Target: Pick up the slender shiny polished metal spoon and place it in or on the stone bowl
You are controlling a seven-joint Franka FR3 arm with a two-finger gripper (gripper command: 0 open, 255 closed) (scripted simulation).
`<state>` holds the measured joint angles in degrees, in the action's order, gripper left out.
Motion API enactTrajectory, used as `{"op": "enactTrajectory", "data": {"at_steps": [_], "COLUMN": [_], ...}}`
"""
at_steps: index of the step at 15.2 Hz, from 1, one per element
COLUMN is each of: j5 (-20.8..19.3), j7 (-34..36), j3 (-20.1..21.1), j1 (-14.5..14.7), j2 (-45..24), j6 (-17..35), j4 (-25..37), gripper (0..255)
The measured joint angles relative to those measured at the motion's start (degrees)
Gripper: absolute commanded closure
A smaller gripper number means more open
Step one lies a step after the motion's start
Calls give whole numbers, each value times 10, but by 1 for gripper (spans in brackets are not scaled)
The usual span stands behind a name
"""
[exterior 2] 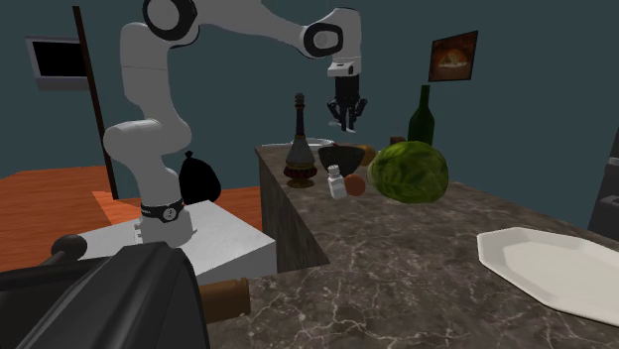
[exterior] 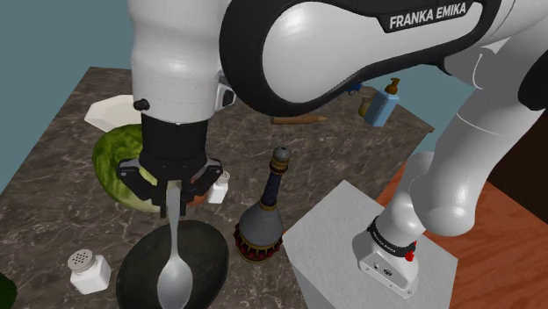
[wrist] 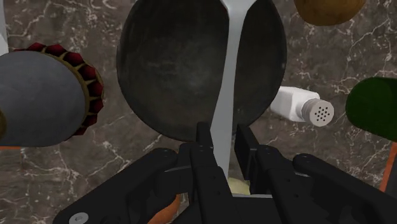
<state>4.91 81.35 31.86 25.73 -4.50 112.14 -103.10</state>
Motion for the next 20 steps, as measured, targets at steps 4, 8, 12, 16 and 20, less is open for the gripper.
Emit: {"op": "enactTrajectory", "data": {"at_steps": [4, 8, 12, 16, 20], "j5": [-3, -5, -9, -13, -13], "j7": [2, 1, 3, 3, 3], "j3": [1, 1, 1, 1, 1], "j1": [2, 3, 5, 5, 5], "j2": [-6, -12, -20, -27, -28], "j6": [26, 57, 86, 103, 104], "j4": [-20, -47, -69, -79, -80], "gripper": [255, 255, 255, 255, 255]}}
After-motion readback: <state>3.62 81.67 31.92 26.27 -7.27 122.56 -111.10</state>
